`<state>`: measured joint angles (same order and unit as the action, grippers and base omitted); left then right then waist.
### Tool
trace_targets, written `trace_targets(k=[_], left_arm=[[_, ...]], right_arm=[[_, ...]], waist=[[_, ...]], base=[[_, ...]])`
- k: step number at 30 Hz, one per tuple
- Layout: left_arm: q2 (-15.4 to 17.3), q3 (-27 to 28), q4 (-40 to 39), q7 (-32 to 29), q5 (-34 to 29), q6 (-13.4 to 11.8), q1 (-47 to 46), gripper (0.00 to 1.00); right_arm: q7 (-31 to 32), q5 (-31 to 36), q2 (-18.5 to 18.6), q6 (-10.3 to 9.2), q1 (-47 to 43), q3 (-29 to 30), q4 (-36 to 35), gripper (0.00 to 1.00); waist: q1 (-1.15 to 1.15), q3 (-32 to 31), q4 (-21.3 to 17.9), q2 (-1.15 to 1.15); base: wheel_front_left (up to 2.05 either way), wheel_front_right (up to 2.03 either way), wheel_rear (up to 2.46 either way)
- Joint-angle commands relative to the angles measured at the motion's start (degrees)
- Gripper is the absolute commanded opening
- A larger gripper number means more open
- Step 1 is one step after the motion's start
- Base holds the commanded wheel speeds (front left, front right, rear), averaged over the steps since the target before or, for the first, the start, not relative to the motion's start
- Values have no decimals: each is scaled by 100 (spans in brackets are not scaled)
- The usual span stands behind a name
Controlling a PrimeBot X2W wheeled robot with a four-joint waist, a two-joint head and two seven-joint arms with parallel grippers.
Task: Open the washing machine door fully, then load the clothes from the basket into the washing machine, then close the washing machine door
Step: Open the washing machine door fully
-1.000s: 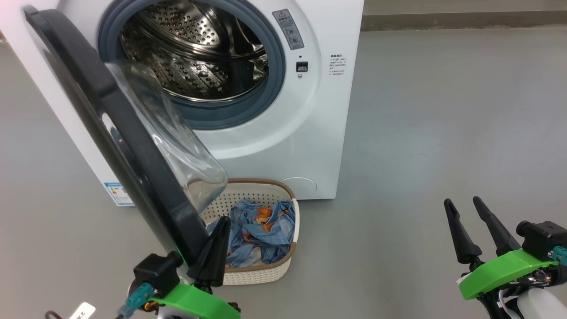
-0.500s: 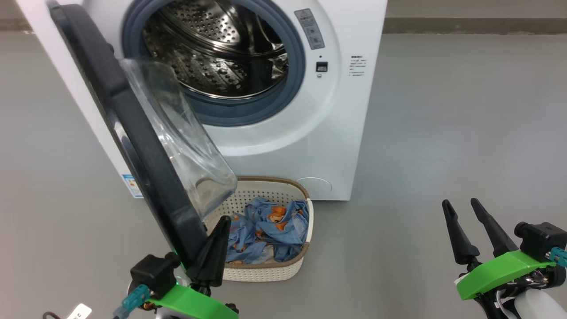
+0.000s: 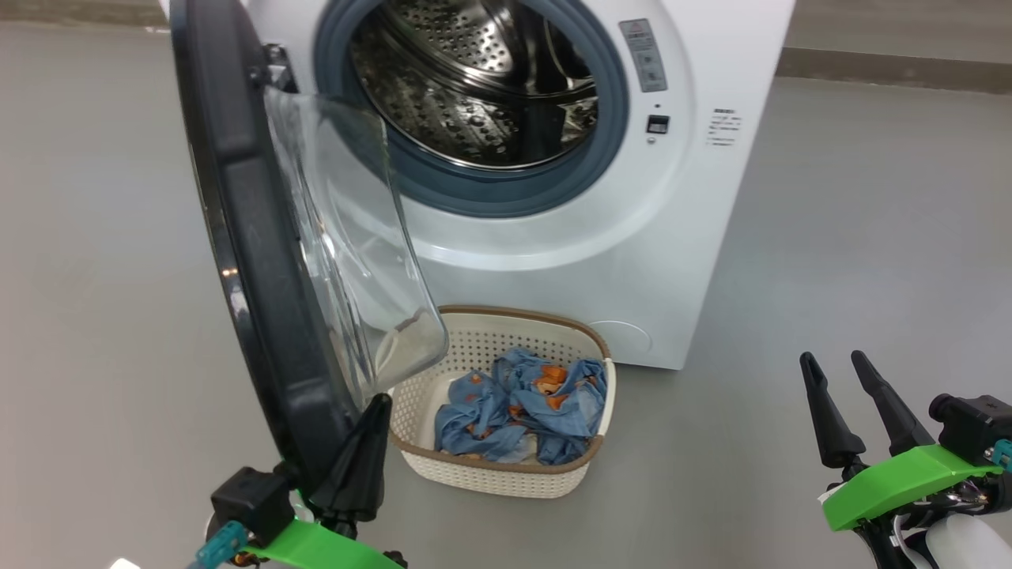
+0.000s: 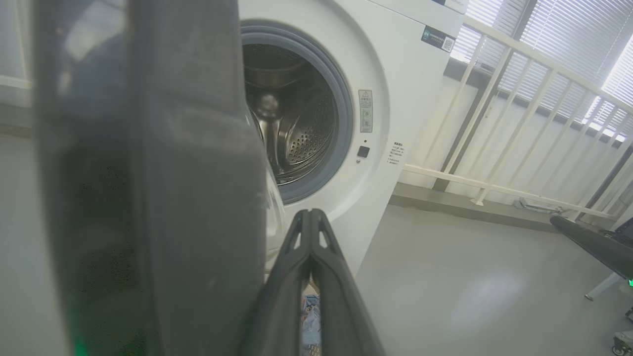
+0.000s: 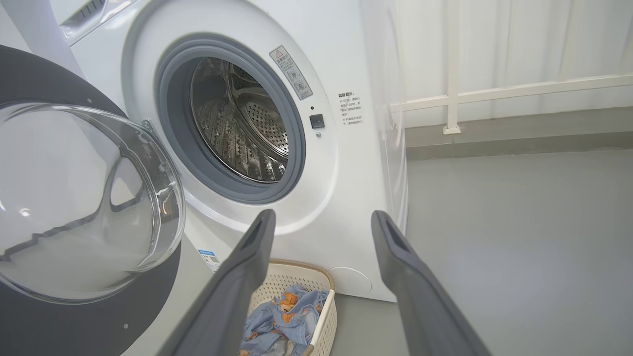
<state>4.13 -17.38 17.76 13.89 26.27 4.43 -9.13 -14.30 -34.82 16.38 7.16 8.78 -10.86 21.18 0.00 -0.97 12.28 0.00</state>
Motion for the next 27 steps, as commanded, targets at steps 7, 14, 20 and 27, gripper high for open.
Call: trace_targets(k=[7,14,20,27], left_arm=[[294,408,-252,-104,123,-224,-52,0],[407,517,-298,-220,223,-286,-78,0],[590,742,-153,-455,376,-391,-272,0],[888,954,106,-715,470,-470,-642,0]], right_arm=[[-70,24,30,33,32,-42,-128,100],[-70,44,-6,33,2,-10,-133,100],[-70,62,-25,33,12,15,-135,100],[-70,82,-73,33,36,44,-142,100]], waist=[[0,-15,521,0],[0,-5,862,0],[0,47,1042,0],[0,151,1226,0]], base=[[0,0,0],[0,0,0],[0,0,0],[0,0,0]])
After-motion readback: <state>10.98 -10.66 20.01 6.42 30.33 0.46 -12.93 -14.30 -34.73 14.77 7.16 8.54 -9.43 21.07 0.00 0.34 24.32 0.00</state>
